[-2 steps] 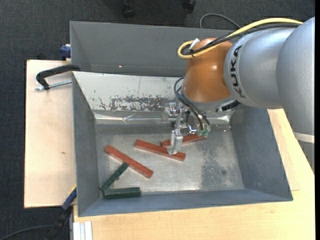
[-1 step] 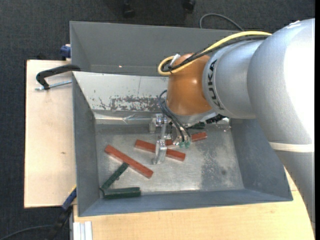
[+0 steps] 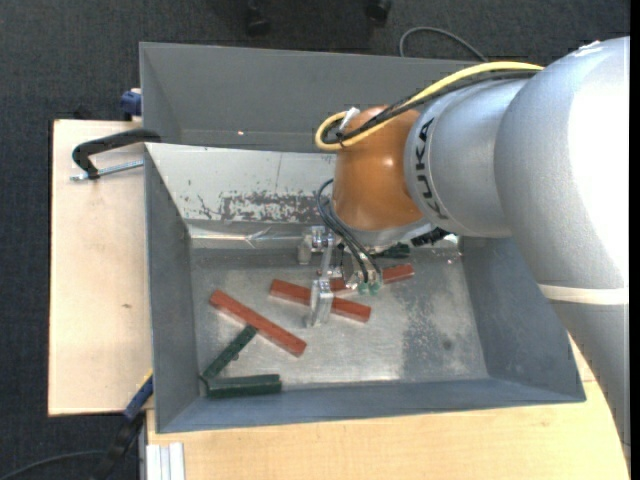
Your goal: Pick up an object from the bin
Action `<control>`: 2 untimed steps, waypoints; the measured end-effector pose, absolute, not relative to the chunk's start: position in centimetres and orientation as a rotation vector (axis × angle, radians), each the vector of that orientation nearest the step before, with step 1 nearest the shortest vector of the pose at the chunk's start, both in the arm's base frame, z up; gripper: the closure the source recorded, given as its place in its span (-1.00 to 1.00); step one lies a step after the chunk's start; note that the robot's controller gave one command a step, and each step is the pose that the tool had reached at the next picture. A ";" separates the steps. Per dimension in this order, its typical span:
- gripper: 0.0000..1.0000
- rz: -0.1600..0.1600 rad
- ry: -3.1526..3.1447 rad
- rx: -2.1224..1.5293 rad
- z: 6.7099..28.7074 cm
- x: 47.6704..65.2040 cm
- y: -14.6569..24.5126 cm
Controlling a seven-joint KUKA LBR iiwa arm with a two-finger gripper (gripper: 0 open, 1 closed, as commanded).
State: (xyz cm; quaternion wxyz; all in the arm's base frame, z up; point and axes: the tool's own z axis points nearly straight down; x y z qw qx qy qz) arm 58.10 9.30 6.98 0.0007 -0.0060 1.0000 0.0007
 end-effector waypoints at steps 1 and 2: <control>1.00 0.002 3.140 -0.019 7.0 58.1 9.3; 1.00 0.004 3.130 -0.021 13.1 58.4 9.4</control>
Offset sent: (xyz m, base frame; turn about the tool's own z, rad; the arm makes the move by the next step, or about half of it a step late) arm 0.0000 0.0000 0.0000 0.0000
